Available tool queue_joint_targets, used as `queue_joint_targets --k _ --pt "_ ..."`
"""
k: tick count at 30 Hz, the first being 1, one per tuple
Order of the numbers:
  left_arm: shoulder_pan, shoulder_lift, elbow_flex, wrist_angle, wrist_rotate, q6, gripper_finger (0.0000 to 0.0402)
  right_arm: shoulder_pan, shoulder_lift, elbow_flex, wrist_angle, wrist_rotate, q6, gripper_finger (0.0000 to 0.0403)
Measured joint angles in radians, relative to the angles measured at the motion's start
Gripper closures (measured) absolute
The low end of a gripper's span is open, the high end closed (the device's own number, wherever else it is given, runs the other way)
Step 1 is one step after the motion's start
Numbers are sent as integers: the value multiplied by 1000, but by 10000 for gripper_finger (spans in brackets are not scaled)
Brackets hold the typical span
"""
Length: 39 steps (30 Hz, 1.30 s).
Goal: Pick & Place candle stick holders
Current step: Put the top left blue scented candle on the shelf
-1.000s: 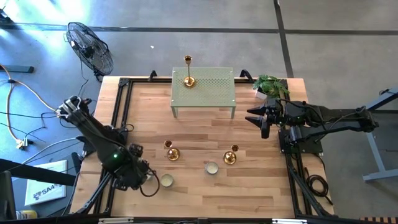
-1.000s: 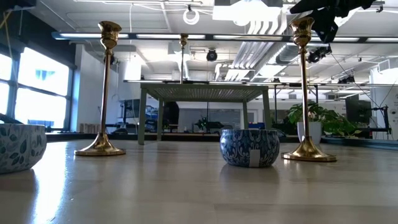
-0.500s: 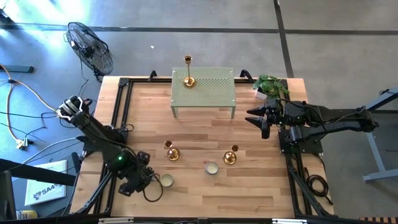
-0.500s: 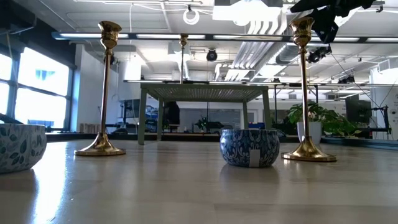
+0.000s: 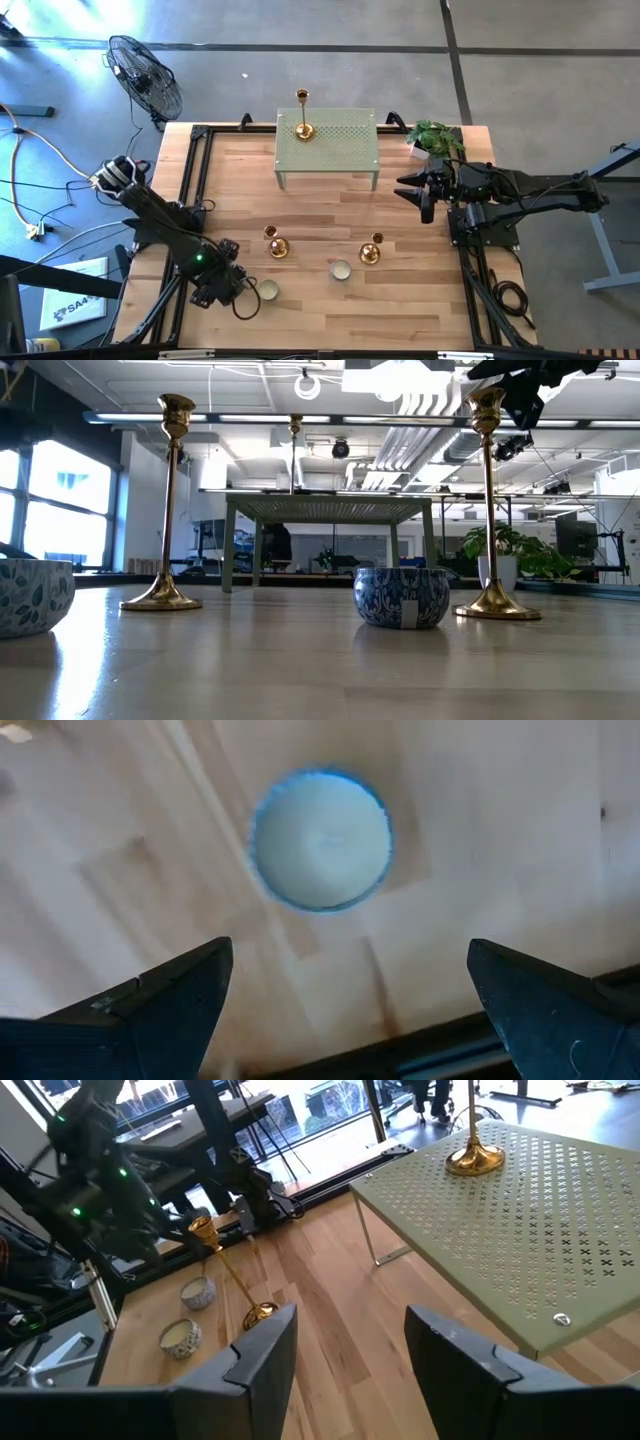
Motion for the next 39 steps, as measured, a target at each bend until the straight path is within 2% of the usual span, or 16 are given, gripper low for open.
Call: queue_joint_targets --k 5,9,13,21,28,33,39 --pt "0 0 -46 114 63 -12 4 0 0 0 0 0 0 221" --pt "0 0 -46 183 0 5 4 0 0 0 0 0 0 222" --pt "1 33 -55 140 -49 26 4 0 0 0 0 0 -3 222" --pt "0 116 -79 193 -45 14 4 0 0 0 0 0 -3 221" --pt "0 125 -79 308 -75 -12 4 0 0 0 0 7 -3 222" --pt "1 132 -78 309 10 56 4 0 0 0 0 -1 -2 222" --pt "3 169 -79 312 11 44 4 0 0 0 0 -11 -3 222"
